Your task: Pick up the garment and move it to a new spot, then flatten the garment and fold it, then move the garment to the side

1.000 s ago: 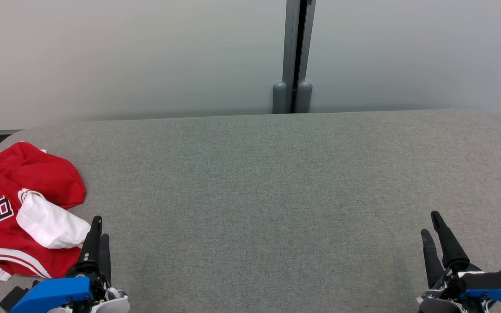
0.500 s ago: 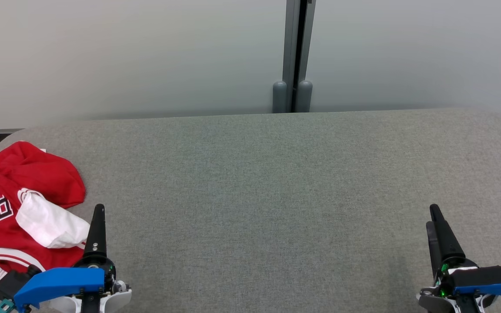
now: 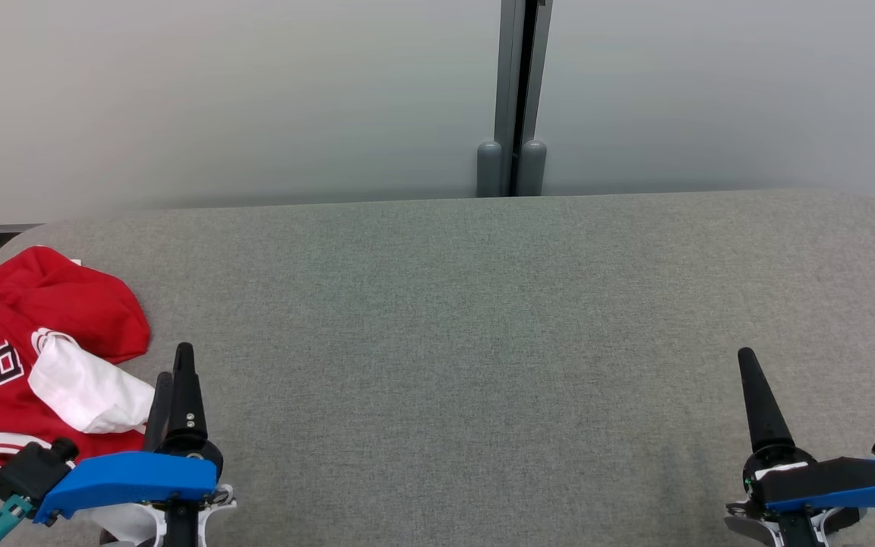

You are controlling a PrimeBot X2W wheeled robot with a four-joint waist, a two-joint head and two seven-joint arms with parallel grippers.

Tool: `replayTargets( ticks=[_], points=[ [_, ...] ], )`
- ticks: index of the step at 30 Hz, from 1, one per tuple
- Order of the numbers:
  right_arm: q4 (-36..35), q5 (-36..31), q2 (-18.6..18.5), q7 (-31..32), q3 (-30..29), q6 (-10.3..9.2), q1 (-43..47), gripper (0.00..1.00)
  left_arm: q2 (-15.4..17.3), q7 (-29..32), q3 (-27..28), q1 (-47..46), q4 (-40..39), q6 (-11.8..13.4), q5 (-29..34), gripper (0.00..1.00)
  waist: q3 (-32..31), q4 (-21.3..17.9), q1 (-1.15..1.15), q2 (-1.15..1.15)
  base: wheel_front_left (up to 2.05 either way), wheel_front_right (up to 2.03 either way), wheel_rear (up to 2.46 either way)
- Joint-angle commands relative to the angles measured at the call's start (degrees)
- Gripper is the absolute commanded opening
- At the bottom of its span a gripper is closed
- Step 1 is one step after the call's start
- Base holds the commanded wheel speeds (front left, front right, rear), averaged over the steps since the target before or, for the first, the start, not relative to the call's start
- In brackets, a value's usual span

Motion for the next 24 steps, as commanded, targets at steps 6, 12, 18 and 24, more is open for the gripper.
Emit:
replayTargets(
  ticks=[6,12,18,24],
  points=[
    [-1.62,-7.15,-0.38,-1.63,1.02,0.14,-0.39,1.0,0.49,-1.65,-1.44,-1.97,-0.98,0.71,8.12,1.0,0.03,0.04,0.0,0.0,0.0,0.0,0.0],
    [-1.93,-11.3,-0.41,-2.61,1.5,0.15,-0.37,1.0,0.52,-2.58,-2.21,-2.24,-0.69,0.96,13.21,1.0,0.07,0.1,0.0,0.0,0.0,0.0,0.0],
    [-2.16,-16.23,-0.44,-3.69,2.08,0.16,-0.12,1.0,0.56,-3.69,-2.86,-2.6,-0.33,1.24,18.71,1.0,0.12,0.24,0.0,0.0,0.0,0.0,0.0],
    [-2.22,-20.74,-0.48,-4.73,2.59,0.17,-0.05,1.0,0.64,-4.73,-3.37,-2.8,0.28,1.75,23.73,1.0,0.15,0.35,0.0,0.0,0.0,0.0,0.0]
  ],
)
